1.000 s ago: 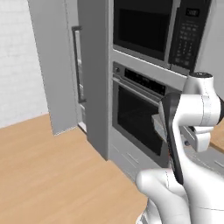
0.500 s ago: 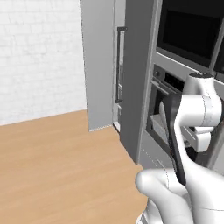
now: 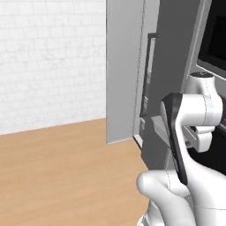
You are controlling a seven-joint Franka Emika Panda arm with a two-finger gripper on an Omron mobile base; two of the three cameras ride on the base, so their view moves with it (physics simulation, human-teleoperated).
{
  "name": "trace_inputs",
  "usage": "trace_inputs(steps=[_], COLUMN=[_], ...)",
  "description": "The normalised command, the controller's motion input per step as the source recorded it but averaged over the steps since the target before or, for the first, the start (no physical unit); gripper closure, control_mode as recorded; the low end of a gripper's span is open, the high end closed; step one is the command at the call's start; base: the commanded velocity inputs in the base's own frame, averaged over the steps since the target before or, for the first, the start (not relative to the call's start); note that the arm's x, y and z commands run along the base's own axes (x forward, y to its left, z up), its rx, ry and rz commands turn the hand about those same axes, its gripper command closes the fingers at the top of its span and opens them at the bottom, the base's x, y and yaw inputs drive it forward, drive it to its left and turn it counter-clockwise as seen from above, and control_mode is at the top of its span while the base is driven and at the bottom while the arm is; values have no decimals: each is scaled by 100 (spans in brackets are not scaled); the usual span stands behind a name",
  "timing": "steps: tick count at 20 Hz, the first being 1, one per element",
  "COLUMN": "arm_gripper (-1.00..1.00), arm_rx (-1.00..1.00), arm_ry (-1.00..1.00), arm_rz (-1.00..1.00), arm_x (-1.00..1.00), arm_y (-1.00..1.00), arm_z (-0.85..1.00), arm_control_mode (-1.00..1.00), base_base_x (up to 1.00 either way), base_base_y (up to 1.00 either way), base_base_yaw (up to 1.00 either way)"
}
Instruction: Take the meat container that has the shrimp and place it on the second highest rack of the freezer. Then take the vegetable container that has the mushroom and potato and place it on the highest rack of the freezer.
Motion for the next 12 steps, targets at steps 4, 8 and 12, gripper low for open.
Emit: trace_inputs(steps=[4, 8, 12], arm_gripper=[100, 100, 100], arm_rx=[0, 0, 0], arm_ry=[0, 0, 0], arm_rz=[0, 0, 0], arm_x=[0, 0, 0], arm_y=[0, 0, 0], arm_z=[0, 0, 0], arm_control_mode=[100, 100, 100], base_base_x=[88, 61, 75], base_base_y=[46, 44, 55], base_base_yaw=[12, 1, 0])
